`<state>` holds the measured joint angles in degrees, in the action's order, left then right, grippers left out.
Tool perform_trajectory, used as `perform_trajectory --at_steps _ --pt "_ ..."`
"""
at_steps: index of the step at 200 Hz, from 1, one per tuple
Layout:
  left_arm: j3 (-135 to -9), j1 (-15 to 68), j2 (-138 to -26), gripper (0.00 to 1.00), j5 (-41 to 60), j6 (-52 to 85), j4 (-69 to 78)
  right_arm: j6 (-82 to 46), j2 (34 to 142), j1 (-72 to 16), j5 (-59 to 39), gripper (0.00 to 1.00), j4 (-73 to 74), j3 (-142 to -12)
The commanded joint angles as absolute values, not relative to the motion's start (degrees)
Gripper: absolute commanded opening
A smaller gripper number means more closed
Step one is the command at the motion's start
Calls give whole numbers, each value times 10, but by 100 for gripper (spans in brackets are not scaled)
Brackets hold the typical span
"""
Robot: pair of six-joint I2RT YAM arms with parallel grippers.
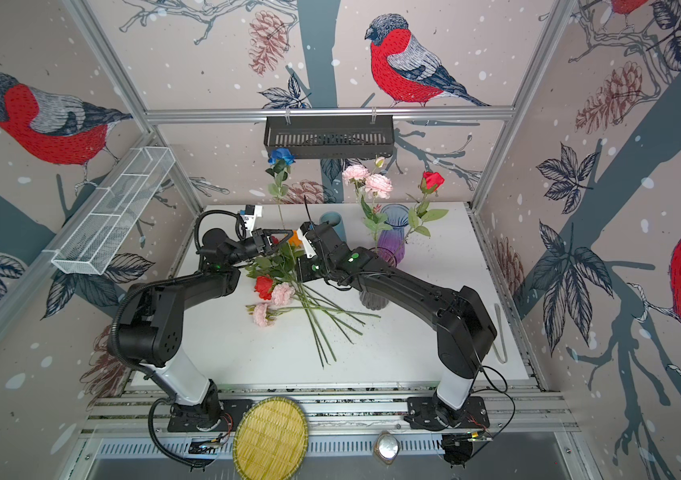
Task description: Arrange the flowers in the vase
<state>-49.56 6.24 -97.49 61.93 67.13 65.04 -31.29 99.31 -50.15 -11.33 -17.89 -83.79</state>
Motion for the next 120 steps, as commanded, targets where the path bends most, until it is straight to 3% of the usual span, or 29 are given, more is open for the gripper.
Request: perform_trajectory --at_steps 1,19,43,62,120 --pt "-494 60 -951 0 632 641 673 -295 976 -498 -87 33 -188 -834" --pt "-496 64 -911 0 613 551 569 -270 948 -492 -73 44 -197 -832" --pt "-538 112 -835 0 543 308 287 -234 892 -478 -68 44 -191 -815" --pt "-598 205 -794 0 408 124 81 -206 840 -470 -77 42 -173 -791" --pt "-625 324 -767 0 304 97 16 -153 691 -456 -120 38 -124 -744"
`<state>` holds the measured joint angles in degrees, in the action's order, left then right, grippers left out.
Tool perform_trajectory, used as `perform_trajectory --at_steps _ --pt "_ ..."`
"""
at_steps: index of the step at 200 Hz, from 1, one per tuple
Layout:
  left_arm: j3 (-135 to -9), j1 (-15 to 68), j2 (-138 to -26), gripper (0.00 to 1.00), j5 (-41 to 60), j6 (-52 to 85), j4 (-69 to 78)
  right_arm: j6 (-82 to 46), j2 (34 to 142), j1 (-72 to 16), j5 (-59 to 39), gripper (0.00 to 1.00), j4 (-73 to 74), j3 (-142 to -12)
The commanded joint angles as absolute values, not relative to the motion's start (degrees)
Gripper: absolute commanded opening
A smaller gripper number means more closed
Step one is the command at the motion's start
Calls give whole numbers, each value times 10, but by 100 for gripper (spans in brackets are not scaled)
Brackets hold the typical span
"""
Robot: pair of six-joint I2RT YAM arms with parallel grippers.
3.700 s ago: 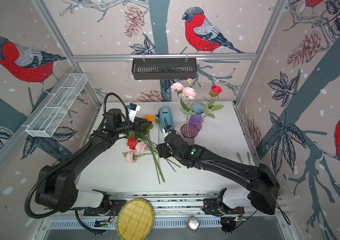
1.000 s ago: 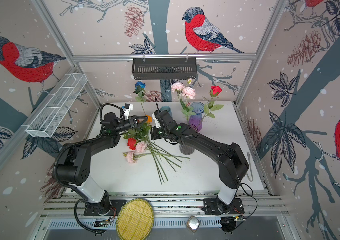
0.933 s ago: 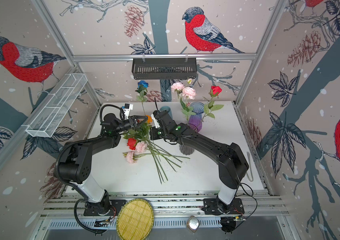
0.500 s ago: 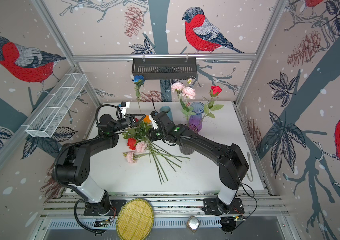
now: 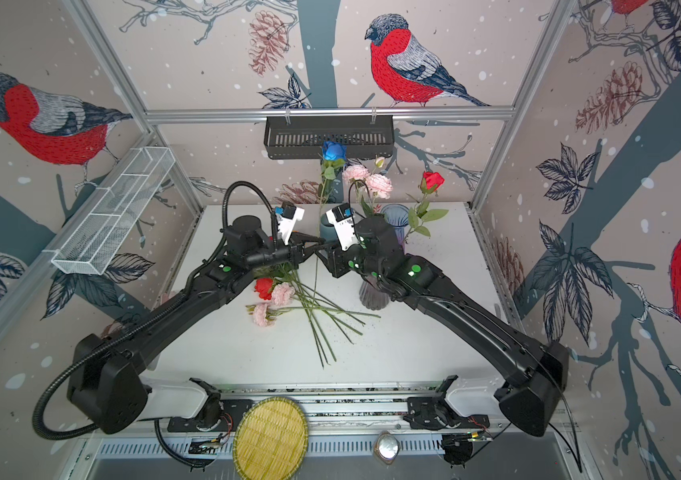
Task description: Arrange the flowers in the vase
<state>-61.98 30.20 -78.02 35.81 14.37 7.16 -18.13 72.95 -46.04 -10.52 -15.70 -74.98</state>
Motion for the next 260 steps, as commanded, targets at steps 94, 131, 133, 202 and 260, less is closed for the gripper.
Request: perform_trajectory --at_steps 94,131,133,202,260 --pt "-612 358 -733 0 317 107 45 -241 652 -380 -238 39 -94 -719" --pt "-612 365 -731 0 342 107 63 -282 676 -375 -314 39 -66 -720" --pt "-613 366 -730 0 343 107 63 -283 677 -375 -315 39 -67 -720" --pt "-624 373 -721 0 351 100 62 -281 709 -373 -303 38 -77 -726" --pt "-630 374 -716 27 336 101 48 -264 730 -364 -302 3 -104 -771"
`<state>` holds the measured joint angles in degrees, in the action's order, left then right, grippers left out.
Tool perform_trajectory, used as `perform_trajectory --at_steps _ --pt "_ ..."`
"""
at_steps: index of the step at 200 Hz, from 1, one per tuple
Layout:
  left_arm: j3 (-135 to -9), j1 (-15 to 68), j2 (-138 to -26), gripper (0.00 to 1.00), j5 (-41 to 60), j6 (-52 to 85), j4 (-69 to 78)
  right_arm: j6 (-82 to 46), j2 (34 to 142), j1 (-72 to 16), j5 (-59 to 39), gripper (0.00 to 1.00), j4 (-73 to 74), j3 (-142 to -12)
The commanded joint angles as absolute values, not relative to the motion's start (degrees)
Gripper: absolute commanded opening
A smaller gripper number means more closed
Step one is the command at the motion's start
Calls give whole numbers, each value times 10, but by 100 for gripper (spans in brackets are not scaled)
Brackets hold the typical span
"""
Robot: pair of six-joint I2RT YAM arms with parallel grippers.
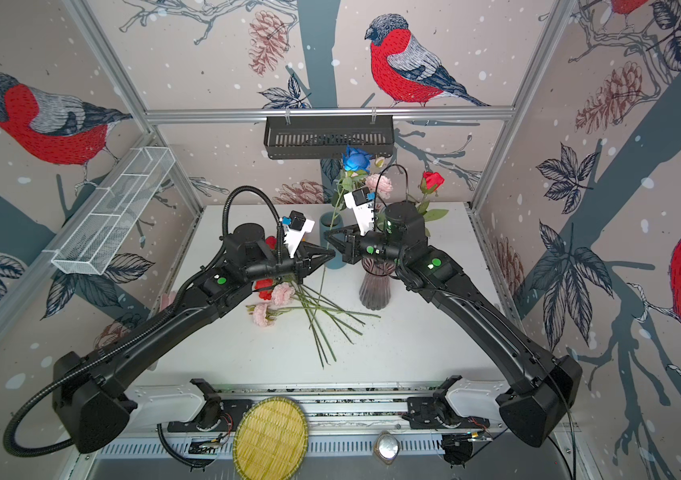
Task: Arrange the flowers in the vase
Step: 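Raise the blue rose high above the pink vase with the right gripper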
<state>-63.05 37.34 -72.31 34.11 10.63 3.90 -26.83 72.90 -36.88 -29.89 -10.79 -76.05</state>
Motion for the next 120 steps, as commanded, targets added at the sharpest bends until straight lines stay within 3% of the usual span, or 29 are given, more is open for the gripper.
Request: perform_trajectory --at_steps 1,10,21,67,120 --pt "-629 374 -715 29 335 101 48 -264 730 -363 -302 3 -105 -773" --pt "-625 374 -710 44 329 104 50 -261 727 -358 -299 3 -110 -780" --pt "-618 374 -704 51 321 104 49 -253 722 -345 -291 2 -122 -795" --pt "-575 374 -673 52 293 115 54 -203 688 -252 -235 2 -188 -885" --pt "-547 374 -670 51 276 133 66 -157 639 -192 -37 2 -214 -943"
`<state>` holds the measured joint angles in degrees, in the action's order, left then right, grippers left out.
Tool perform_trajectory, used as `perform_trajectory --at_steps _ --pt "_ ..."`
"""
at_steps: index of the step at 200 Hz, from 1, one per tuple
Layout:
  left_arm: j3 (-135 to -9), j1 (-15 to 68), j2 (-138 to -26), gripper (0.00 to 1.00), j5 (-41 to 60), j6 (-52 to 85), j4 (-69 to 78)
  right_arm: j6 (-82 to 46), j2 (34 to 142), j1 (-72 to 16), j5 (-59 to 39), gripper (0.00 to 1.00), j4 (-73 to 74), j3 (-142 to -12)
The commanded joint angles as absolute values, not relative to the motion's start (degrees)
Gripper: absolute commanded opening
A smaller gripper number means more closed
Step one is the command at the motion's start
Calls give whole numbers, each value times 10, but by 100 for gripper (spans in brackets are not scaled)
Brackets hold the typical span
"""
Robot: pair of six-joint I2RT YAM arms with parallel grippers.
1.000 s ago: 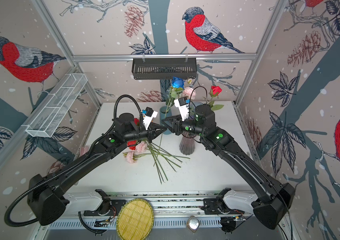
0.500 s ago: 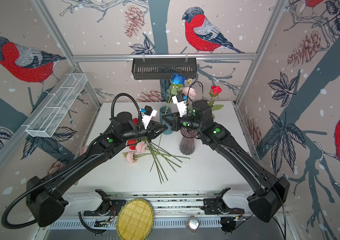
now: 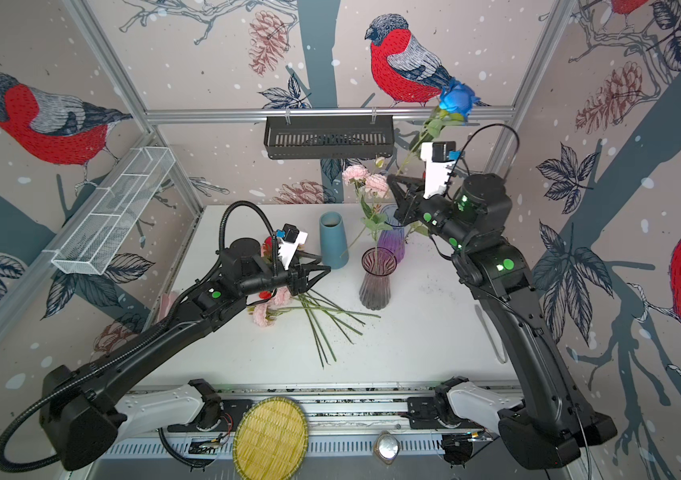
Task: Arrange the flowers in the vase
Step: 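Raise the blue rose high above the pink vase with the right gripper, then lower the blue rose into the pink vase and open the right gripper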
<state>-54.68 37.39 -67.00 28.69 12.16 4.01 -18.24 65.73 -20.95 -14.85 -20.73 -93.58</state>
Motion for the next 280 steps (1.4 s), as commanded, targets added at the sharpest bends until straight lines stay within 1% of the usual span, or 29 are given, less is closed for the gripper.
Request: perform_trajectory --at_steps 1,20,44,126,168,231,242,248,255,262,266,273,280 --pt "-547 374 -670 51 275 133 66 -156 638 -191 -35 2 -215 -944" --pt "-547 374 -678 50 273 141 67 -150 629 -179 -9 2 -224 -947" --pt "-548 374 -687 49 284 147 71 -144 624 -178 -3 2 -232 -939" --pt "-552 374 -691 48 286 153 70 -168 633 -175 -62 2 -238 -879" --pt "-551 374 -692 47 284 152 67 -173 630 -175 -74 2 -234 -853" --pt "-553 374 -694 47 284 155 64 -186 671 -173 -120 4 -227 -797" --pt "-553 374 -693 47 284 155 61 -187 686 -174 -131 7 -236 -794" --pt "-553 374 -693 47 284 154 59 -186 693 -173 -137 9 -239 -791" --pt "-553 374 -693 47 284 153 57 -184 701 -173 -145 18 -243 -790" --pt "-552 374 -692 47 284 154 56 -183 708 -173 -148 34 -249 -791" --pt "-552 374 -691 47 283 154 55 -181 710 -174 -147 41 -252 -791" --pt "-551 374 -691 47 283 152 54 -181 711 -172 -142 49 -255 -792" --pt "-550 374 -689 47 284 153 54 -179 710 -173 -138 54 -255 -792"
